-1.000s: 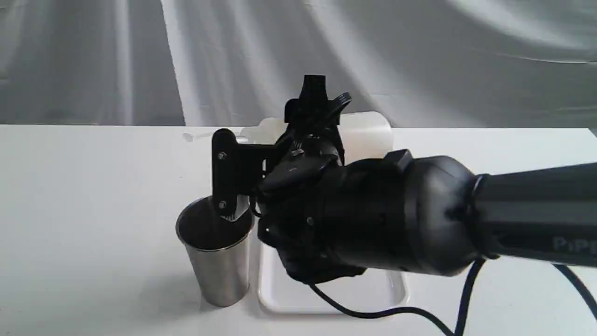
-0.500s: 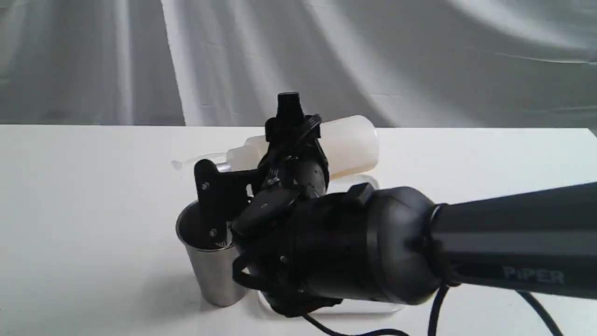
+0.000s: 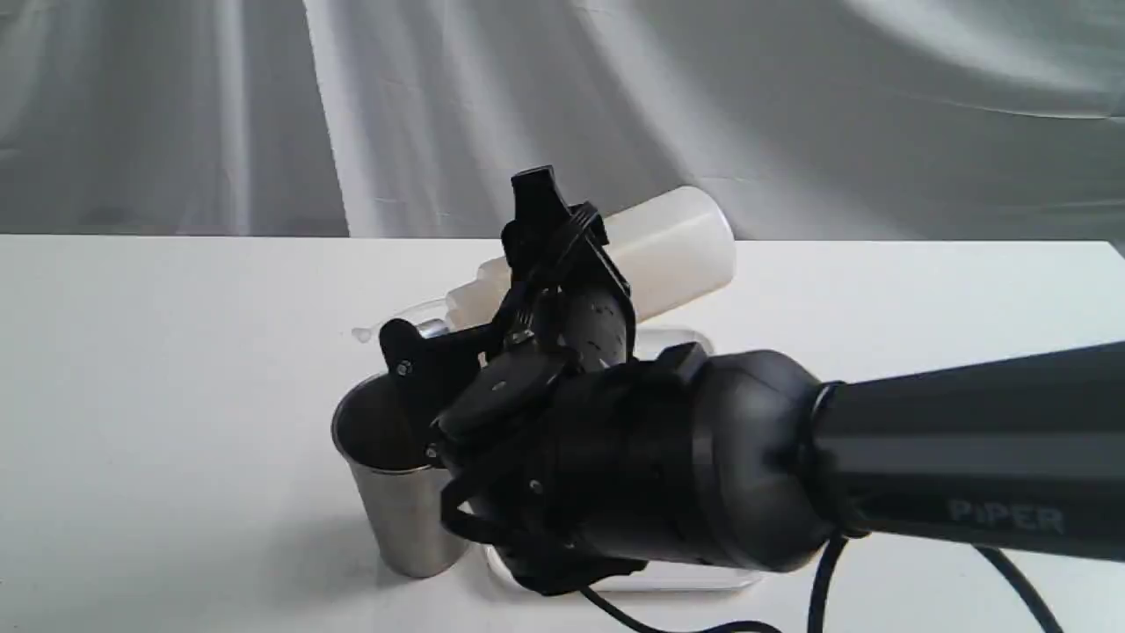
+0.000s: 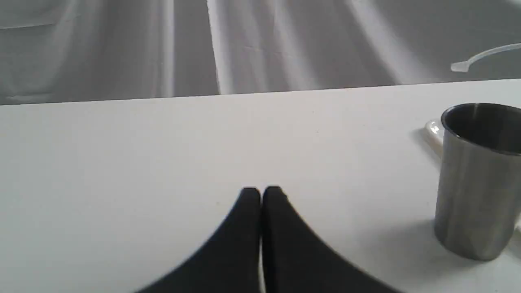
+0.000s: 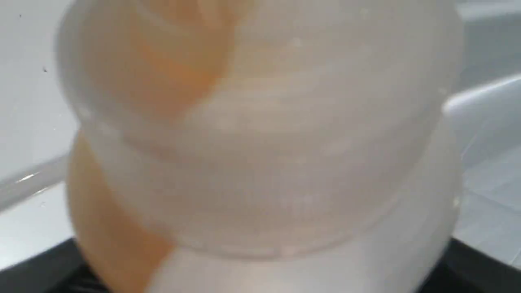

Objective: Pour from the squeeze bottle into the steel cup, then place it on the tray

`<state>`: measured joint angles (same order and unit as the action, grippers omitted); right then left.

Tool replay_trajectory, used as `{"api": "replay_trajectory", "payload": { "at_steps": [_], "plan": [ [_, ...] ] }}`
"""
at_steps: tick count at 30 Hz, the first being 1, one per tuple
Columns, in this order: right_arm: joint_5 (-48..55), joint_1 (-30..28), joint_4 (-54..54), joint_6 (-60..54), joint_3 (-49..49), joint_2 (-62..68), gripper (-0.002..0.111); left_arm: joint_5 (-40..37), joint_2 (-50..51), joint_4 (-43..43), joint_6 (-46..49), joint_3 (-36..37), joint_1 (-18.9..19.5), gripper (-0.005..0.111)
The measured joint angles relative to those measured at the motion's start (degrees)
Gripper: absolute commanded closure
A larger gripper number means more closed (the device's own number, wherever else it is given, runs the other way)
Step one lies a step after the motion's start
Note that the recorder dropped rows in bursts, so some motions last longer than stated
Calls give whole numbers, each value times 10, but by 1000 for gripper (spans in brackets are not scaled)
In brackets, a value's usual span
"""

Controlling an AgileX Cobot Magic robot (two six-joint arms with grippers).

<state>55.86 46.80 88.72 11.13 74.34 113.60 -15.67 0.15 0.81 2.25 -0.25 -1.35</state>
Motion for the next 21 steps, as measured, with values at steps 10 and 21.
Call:
{"api": "replay_trajectory", "payload": {
  "at_steps": [10,21],
  "plan": [
    [4,0,8,-50,0,0,59,0,0,0,0,0,0,107],
    [4,0,11,-50,0,0,59,0,0,0,0,0,0,107]
  ]
}}
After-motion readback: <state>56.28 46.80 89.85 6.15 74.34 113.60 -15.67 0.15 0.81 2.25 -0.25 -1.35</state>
